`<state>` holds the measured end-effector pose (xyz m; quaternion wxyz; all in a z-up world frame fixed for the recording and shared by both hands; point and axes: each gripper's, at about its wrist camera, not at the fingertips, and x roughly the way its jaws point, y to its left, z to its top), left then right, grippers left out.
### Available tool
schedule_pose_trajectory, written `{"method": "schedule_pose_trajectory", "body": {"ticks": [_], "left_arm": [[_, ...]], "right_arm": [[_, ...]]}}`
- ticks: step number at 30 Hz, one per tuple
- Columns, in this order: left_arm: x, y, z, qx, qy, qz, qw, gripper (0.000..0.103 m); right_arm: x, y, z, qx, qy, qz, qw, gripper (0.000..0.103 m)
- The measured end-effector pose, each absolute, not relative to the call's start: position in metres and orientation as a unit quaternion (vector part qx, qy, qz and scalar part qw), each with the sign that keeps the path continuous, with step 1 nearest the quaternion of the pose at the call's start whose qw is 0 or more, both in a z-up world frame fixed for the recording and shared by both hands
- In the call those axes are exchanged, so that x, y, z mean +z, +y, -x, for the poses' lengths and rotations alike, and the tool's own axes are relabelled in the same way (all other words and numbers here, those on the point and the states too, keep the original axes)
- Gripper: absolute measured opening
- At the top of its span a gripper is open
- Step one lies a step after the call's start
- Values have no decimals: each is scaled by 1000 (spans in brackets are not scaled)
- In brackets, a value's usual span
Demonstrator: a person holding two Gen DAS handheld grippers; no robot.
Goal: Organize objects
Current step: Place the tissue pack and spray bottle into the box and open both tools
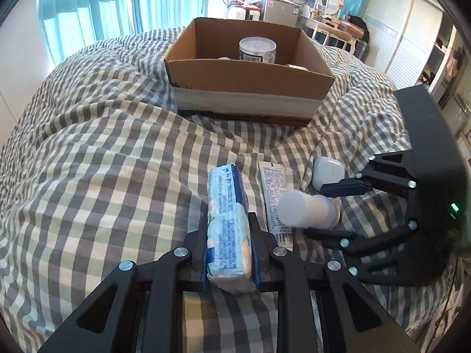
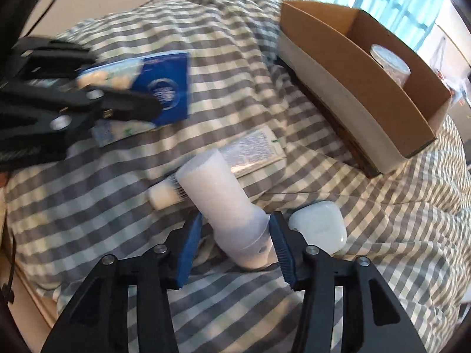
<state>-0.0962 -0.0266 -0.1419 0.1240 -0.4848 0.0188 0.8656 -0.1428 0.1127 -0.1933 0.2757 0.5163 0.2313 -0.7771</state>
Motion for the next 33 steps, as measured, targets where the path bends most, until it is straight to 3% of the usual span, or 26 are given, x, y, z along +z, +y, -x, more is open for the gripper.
{"method": "schedule_pose_trajectory", "body": {"ticks": [9,21,33], "left_arm": [[-139,-28,92,868,20,479,125,22],[-84,-20,107,894,31,426,136,22],[6,-6,213,941,50,320,101,22]], "right_arm": [[-188,112,138,-796,237,-504,235,45],[-72,143,127,-886,152,-389,200,45],[27,160,208,-948,80,-288,113,45]]}}
